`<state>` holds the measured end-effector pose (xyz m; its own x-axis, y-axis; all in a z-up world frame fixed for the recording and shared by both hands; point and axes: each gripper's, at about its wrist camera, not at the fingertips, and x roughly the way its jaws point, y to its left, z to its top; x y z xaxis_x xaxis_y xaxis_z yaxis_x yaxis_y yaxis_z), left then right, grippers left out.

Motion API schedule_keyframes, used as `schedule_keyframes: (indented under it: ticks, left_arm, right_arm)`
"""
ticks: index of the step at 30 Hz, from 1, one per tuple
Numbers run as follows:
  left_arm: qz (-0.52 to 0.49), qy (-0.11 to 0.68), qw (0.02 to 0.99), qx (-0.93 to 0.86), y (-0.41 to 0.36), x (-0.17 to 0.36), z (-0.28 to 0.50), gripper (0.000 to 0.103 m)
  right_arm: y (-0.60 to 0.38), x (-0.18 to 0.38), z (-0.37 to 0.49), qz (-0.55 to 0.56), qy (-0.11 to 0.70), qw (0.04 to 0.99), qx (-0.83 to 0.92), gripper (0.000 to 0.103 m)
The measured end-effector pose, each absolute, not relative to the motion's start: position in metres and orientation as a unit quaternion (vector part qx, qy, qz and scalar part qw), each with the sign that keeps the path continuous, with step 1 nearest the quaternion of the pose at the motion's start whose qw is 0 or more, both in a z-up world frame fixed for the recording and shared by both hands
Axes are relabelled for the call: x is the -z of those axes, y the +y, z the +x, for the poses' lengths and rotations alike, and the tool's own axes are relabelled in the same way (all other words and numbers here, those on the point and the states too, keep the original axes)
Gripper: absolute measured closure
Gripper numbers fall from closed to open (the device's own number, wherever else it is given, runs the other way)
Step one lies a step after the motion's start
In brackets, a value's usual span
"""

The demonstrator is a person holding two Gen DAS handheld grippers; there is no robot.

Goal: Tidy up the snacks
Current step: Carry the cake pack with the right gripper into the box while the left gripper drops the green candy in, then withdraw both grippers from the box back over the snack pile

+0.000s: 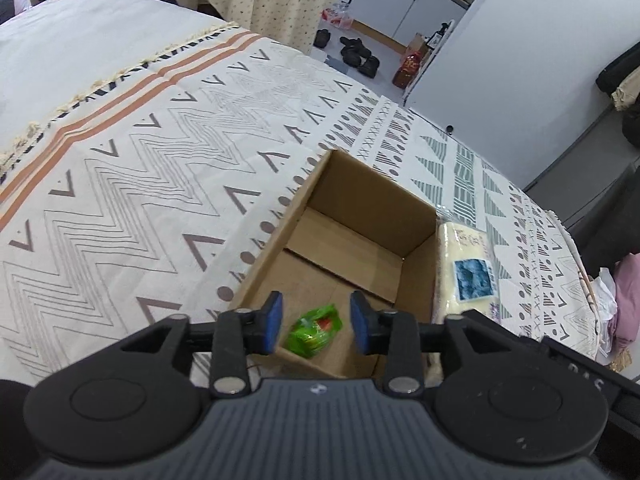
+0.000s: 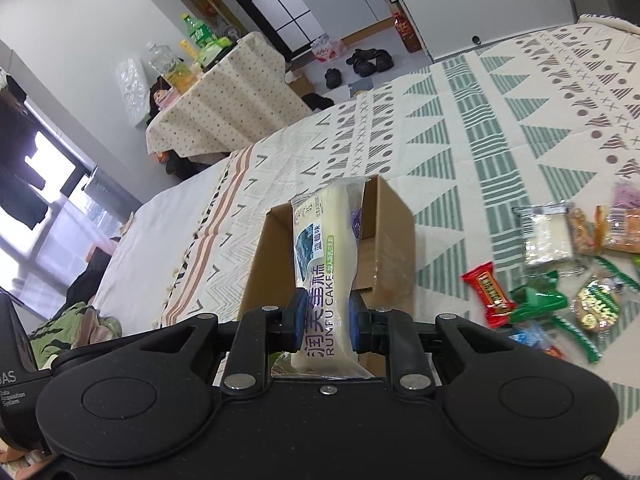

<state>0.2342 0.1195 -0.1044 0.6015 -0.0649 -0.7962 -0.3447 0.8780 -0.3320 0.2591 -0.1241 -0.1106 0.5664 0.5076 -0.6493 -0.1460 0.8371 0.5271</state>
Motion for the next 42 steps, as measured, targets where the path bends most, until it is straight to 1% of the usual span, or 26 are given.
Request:
schedule_keyframes:
  ticks: [1, 5, 6, 7, 9, 10, 11, 12, 13, 14, 15, 16, 17, 20, 25, 26, 33, 35, 42]
  left_arm:
    - [-0.232, 0.439, 0.864, -0.084, 0.121, 0.103, 0.233, 0.055]
    - [-0.227, 0.436, 0.866, -0.091, 0.123, 0.101, 0.229, 0.045]
    - [-0.224, 0.437, 0.866, -0.094, 0.122, 0.1, 0.228, 0.04]
    - [-0.221, 0.437, 0.867, -0.095, 0.122, 0.1, 0.228, 0.038]
    - [-0.213, 0.436, 0.869, -0.096, 0.119, 0.1, 0.226, 0.029]
    - [-0.208, 0.436, 0.871, -0.095, 0.117, 0.099, 0.225, 0.023]
    - [-0.201, 0.438, 0.871, -0.097, 0.114, 0.099, 0.225, 0.021]
    - [-0.192, 0.443, 0.87, -0.104, 0.111, 0.1, 0.224, 0.015]
    - [-0.183, 0.45, 0.867, -0.113, 0.108, 0.1, 0.223, 0.013]
    - [-0.179, 0.454, 0.865, -0.117, 0.106, 0.1, 0.223, 0.013]
    - [-0.179, 0.456, 0.864, -0.115, 0.103, 0.1, 0.221, 0.013]
    - [-0.179, 0.456, 0.864, -0.113, 0.101, 0.099, 0.219, 0.013]
    - [-0.178, 0.456, 0.865, -0.112, 0.098, 0.098, 0.217, 0.013]
    - [-0.171, 0.452, 0.868, -0.112, 0.089, 0.092, 0.211, 0.012]
    - [-0.167, 0.445, 0.874, -0.103, 0.07, 0.083, 0.203, 0.001]
    - [-0.168, 0.444, 0.874, -0.101, 0.065, 0.081, 0.202, 0.0]
    - [-0.158, 0.424, 0.888, -0.082, 0.035, 0.069, 0.191, 0.0]
    - [-0.161, 0.418, 0.89, -0.081, 0.029, 0.067, 0.187, 0.0]
    - [-0.154, 0.408, 0.897, -0.069, 0.006, 0.06, 0.176, 0.0]
  right_arm:
    - [-0.121, 0.112, 0.26, 0.213, 0.427, 0.858, -0.191, 0.082]
    - [-0.11, 0.116, 0.265, 0.216, 0.433, 0.854, -0.193, 0.082]
    - [-0.108, 0.117, 0.265, 0.217, 0.432, 0.854, -0.194, 0.081]
    - [-0.106, 0.117, 0.266, 0.22, 0.432, 0.853, -0.196, 0.078]
    - [-0.103, 0.117, 0.267, 0.221, 0.432, 0.853, -0.193, 0.074]
    - [-0.102, 0.116, 0.266, 0.216, 0.431, 0.856, -0.189, 0.067]
    - [-0.103, 0.115, 0.264, 0.208, 0.429, 0.859, -0.186, 0.056]
    - [-0.104, 0.112, 0.261, 0.202, 0.425, 0.863, -0.184, 0.052]
    - [-0.107, 0.11, 0.257, 0.199, 0.42, 0.867, -0.182, 0.044]
    - [-0.109, 0.107, 0.254, 0.197, 0.415, 0.87, -0.179, 0.037]
    - [-0.113, 0.105, 0.25, 0.195, 0.41, 0.873, -0.176, 0.032]
    - [-0.118, 0.102, 0.247, 0.195, 0.407, 0.876, -0.172, 0.021]
    - [-0.123, 0.1, 0.244, 0.197, 0.403, 0.878, -0.166, 0.015]
    - [-0.139, 0.096, 0.238, 0.193, 0.397, 0.885, -0.152, 0.013]
    - [-0.17, 0.091, 0.23, 0.194, 0.395, 0.89, -0.121, 0.007]
    - [-0.175, 0.089, 0.228, 0.193, 0.393, 0.891, -0.116, 0.007]
    - [-0.202, 0.08, 0.215, 0.182, 0.385, 0.899, -0.096, 0.004]
    - [-0.209, 0.079, 0.212, 0.183, 0.385, 0.9, -0.089, 0.002]
    - [-0.238, 0.073, 0.197, 0.193, 0.367, 0.906, -0.079, 0.002]
